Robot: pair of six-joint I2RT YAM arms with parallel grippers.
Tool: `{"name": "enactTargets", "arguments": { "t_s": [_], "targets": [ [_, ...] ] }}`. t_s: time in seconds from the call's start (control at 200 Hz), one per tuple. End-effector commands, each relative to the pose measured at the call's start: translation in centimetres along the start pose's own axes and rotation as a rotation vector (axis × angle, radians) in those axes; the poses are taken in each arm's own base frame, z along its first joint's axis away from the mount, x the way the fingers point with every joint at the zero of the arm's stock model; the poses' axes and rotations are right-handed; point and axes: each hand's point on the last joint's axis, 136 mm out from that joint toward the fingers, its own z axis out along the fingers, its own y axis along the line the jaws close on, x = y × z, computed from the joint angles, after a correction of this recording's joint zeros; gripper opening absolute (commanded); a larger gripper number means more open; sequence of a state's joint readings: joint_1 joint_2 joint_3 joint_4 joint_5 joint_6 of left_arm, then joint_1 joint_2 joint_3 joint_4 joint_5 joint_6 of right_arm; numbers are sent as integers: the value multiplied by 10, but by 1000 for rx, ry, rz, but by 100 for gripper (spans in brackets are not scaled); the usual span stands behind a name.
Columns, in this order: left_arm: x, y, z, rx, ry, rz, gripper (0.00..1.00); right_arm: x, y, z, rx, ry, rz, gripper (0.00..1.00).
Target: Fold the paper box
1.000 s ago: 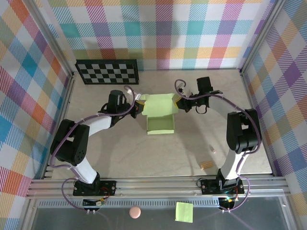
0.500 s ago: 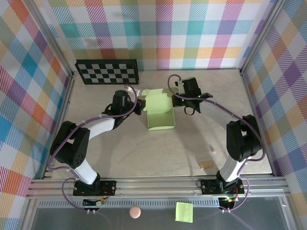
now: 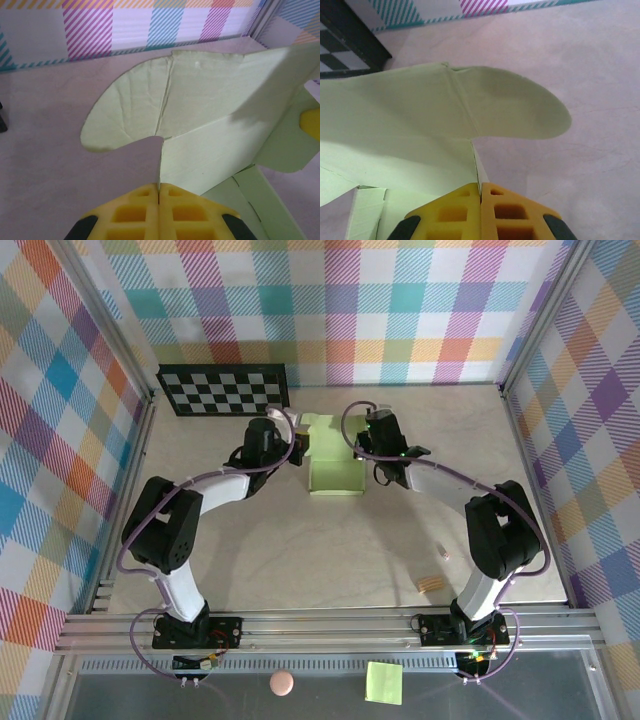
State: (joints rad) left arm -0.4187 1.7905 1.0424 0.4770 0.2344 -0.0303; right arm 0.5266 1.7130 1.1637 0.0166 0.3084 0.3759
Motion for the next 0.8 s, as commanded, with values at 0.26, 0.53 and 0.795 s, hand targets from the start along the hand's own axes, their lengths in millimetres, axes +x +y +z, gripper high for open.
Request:
{"name": "enactTargets", "arguments": {
  "t_s": [0.26, 0.53, 0.795],
  "targets": [
    [-8, -22, 8, 53, -42, 14, 21, 5, 8, 9, 7, -52, 55, 0],
    [10, -23, 5, 39, -15, 29, 15, 8, 11, 8, 24, -64, 48, 0],
    [22, -24, 6, 48, -9, 32, 14, 10, 16, 12, 55, -132, 2, 0]
  ]
}}
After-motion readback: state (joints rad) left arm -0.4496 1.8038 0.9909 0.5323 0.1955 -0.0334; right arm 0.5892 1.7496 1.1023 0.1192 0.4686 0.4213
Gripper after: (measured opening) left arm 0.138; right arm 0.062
